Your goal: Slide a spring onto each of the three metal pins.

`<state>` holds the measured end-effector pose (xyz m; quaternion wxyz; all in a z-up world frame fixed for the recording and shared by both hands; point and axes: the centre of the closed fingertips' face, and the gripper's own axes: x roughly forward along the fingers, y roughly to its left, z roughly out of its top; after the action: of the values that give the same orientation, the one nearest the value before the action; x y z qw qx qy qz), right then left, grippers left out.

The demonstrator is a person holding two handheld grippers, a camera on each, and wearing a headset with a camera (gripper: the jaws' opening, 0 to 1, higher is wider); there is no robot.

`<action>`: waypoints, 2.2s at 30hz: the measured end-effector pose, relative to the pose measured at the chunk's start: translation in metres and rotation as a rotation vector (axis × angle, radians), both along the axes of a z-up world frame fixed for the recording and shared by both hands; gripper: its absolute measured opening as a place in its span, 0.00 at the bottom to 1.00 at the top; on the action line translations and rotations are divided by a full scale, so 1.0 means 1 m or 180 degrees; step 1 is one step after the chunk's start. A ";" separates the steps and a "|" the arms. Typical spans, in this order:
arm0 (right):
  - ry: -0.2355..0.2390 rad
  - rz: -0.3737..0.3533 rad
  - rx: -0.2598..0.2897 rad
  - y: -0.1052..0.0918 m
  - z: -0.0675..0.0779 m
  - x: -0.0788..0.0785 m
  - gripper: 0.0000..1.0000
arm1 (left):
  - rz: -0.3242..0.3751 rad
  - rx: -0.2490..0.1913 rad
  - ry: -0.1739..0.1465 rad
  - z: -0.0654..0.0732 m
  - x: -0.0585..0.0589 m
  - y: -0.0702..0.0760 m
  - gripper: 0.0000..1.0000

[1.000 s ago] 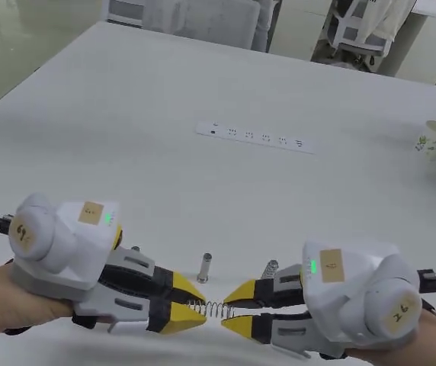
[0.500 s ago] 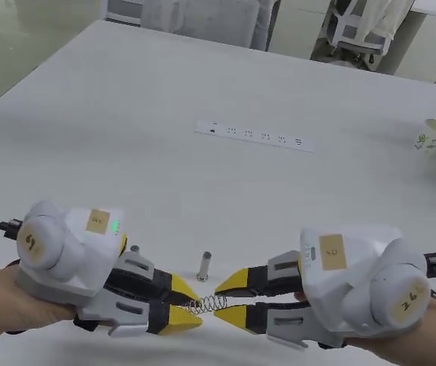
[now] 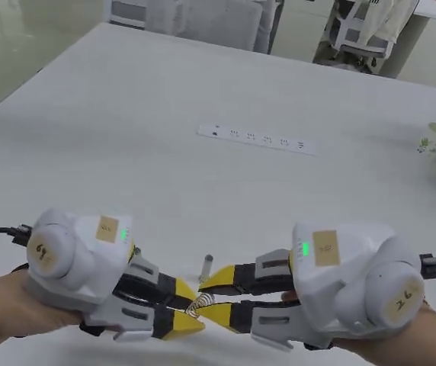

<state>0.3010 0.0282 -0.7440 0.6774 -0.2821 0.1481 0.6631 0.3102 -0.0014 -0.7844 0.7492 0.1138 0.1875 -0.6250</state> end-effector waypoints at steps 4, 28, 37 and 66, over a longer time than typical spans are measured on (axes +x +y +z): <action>-0.0032 0.0006 0.0032 0.003 0.001 0.000 0.07 | 0.0034 0.0023 -0.0005 0.001 0.000 0.002 0.02; -0.0131 -0.0092 -0.0022 0.023 0.018 0.002 0.07 | 0.0248 -0.0249 0.0139 0.018 0.004 0.015 0.03; -0.0254 -0.0088 -0.0080 0.025 0.021 0.003 0.07 | 0.0305 -0.0328 0.0149 0.021 0.007 0.018 0.04; -0.0259 -0.0369 0.0024 0.021 0.024 0.014 0.07 | 0.0707 -0.0361 0.0248 0.023 0.009 0.049 0.34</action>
<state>0.3152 0.0490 -0.7200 0.7212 -0.2973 0.1339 0.6112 0.3188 0.0473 -0.7616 0.8111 0.0254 0.1923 -0.5518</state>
